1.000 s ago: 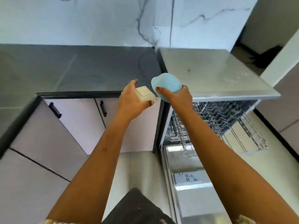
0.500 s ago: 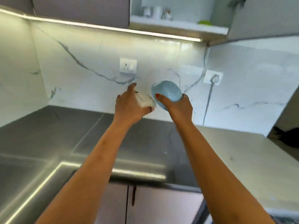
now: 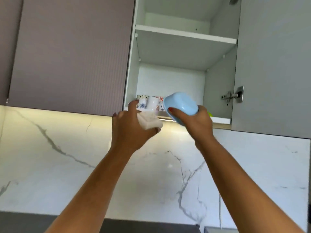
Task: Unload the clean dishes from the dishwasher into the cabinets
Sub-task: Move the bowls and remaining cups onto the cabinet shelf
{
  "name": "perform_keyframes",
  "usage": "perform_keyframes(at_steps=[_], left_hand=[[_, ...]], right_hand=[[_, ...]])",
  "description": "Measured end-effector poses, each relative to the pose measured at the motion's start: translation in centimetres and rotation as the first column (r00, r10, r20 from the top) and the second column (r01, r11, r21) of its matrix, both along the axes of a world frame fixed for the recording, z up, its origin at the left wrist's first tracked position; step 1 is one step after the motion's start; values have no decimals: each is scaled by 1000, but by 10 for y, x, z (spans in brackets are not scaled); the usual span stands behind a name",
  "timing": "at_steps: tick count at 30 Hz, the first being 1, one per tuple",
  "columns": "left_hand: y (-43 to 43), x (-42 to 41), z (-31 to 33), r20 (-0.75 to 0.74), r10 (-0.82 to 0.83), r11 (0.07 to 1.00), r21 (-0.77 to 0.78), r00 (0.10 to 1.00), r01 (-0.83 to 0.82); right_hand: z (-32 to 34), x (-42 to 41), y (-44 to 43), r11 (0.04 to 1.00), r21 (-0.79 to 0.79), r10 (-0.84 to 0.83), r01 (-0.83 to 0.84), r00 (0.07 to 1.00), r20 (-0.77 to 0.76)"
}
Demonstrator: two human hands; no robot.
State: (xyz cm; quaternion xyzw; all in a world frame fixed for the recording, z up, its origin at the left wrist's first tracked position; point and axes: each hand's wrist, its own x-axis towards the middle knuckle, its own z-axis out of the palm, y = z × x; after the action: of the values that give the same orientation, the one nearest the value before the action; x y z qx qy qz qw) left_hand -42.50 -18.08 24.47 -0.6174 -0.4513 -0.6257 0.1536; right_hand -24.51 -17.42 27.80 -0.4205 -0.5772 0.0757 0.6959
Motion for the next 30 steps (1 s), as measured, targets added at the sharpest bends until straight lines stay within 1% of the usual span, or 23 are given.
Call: perform_keyframes(at_steps=[2,5,9,13,15,17,19,23,25,27,29,30], left_hand=[[18,7,24,-9,-7,1000,18,1000,7],[48,22,55,-5,-2,1000,-3,1000,2],[95,49,90,11,-31,999,-29,999,31],[137,73,112,-40,7,998,-54,999,-10],[155,84,120,-90,16,996,-82,996,-23],[172,95,129,-120,20,995,-91,993,-31],[187,101,137,-129,35,996,-78,991,-45],[216,105,135,-163,83,995,-46,983,-92],[225,105,131,-157,99,994,-37,983,-106],[229,104,130,-151,129,992,3,980,-130],[230,105,129,-155,142,990,13,978,-141],[229,106,129,-170,146,989,9,975,-147]], right_hand=[[30,10,20,999,38,-24,24,1000,13],[71,30,53,997,33,-74,72,996,43],[115,58,105,982,-76,-162,172,980,116],[133,72,155,941,-185,-229,282,937,263],[137,75,177,915,-231,-244,332,909,338],[141,79,199,892,-276,-229,358,884,408],[146,82,220,849,-345,-196,400,845,497],[156,92,251,735,-430,-130,524,731,670],[159,93,261,691,-513,-20,510,722,691],[158,92,269,626,-583,69,518,708,703],[157,87,274,591,-599,84,540,697,712],[157,85,276,594,-596,80,541,697,713]])
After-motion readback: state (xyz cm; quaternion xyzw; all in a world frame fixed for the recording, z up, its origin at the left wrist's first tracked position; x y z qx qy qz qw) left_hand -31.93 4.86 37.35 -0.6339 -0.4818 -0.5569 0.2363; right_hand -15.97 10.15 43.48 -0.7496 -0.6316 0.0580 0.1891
